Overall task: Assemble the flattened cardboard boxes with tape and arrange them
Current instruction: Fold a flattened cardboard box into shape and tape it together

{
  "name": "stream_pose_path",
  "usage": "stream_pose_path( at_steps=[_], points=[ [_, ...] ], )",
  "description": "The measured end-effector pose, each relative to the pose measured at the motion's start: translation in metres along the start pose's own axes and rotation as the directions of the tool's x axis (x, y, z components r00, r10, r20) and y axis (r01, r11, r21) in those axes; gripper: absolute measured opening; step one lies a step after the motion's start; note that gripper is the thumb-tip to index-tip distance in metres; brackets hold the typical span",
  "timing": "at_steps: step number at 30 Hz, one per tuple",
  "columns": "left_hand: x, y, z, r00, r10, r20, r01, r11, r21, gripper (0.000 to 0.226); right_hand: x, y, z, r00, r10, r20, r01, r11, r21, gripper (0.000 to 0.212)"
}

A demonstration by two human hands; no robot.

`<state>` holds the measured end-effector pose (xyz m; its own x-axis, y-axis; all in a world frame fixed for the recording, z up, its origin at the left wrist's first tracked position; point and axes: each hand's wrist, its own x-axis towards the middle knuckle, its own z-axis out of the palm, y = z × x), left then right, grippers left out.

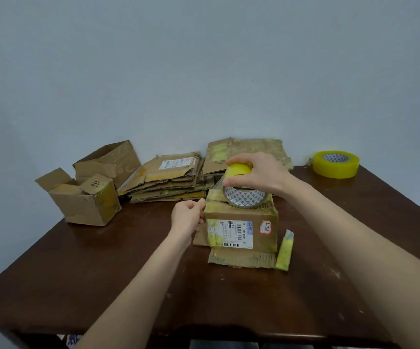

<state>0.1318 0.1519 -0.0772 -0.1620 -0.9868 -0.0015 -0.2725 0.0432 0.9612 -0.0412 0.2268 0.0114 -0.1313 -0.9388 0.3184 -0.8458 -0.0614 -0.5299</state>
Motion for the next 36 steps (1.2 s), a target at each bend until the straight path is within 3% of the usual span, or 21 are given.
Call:
stream_pose_path(
  at_steps=[5, 7, 9, 11, 12, 16, 20, 25, 28, 32, 36],
  points=[
    [-0.008, -0.019, -0.002, 0.987, -0.096, 0.126, 0.032, 0.899, 0.438, 0.025, -0.002, 0.001, 0.004, 0.999, -0.004, -0.043, 0.002, 0.999, -0.045, 0.058],
    [-0.012, -0.017, -0.003, 0.997, 0.035, 0.074, -0.064, 0.897, 0.438, 0.009, -0.003, 0.001, 0.006, 0.999, -0.003, -0.047, 0.001, 0.998, -0.059, 0.059],
    [-0.016, -0.002, -0.005, 0.951, 0.307, -0.013, -0.275, 0.867, 0.416, 0.023, -0.003, 0.002, 0.007, 0.999, -0.001, -0.046, -0.002, 0.998, -0.064, 0.061],
    [-0.018, 0.015, -0.008, 0.855, 0.509, 0.095, -0.496, 0.752, 0.435, 0.047, -0.005, 0.004, 0.001, 0.998, 0.02, -0.056, -0.021, 1.0, -0.017, 0.067],
    [-0.019, 0.021, -0.011, 0.827, 0.526, 0.198, -0.556, 0.713, 0.428, 0.057, -0.007, 0.007, -0.003, 0.997, 0.041, -0.061, -0.039, 0.999, 0.034, 0.07],
    [-0.025, 0.034, -0.006, 0.789, 0.42, 0.448, -0.6, 0.683, 0.416, 0.079, -0.015, 0.015, -0.003, 0.989, 0.1, -0.108, -0.088, 0.99, 0.108, 0.065],
    [-0.014, 0.027, 0.01, 0.807, 0.357, 0.47, -0.585, 0.587, 0.559, 0.101, -0.013, 0.007, 0.01, 0.987, 0.079, -0.136, -0.065, 0.993, 0.103, 0.058],
    [0.013, 0.014, -0.025, 0.733, 0.371, 0.57, -0.679, 0.447, 0.582, 0.074, -0.011, 0.002, 0.027, 0.993, 0.064, -0.1, -0.032, 0.957, 0.29, 0.06],
    [0.017, 0.016, -0.031, 0.685, 0.41, 0.602, -0.728, 0.402, 0.555, 0.083, -0.007, 0.001, 0.033, 0.997, 0.049, -0.063, -0.022, 0.931, 0.364, 0.062],
    [0.009, 0.017, -0.016, 0.731, 0.42, 0.537, -0.68, 0.51, 0.527, 0.082, -0.007, 0.012, 0.016, 0.995, 0.083, -0.047, -0.061, 0.93, 0.362, 0.065],
    [0.009, 0.013, -0.01, 0.702, 0.455, 0.547, -0.711, 0.416, 0.567, 0.074, -0.008, 0.011, 0.013, 0.985, 0.129, -0.117, -0.088, 0.948, 0.305, 0.066]
  ],
)
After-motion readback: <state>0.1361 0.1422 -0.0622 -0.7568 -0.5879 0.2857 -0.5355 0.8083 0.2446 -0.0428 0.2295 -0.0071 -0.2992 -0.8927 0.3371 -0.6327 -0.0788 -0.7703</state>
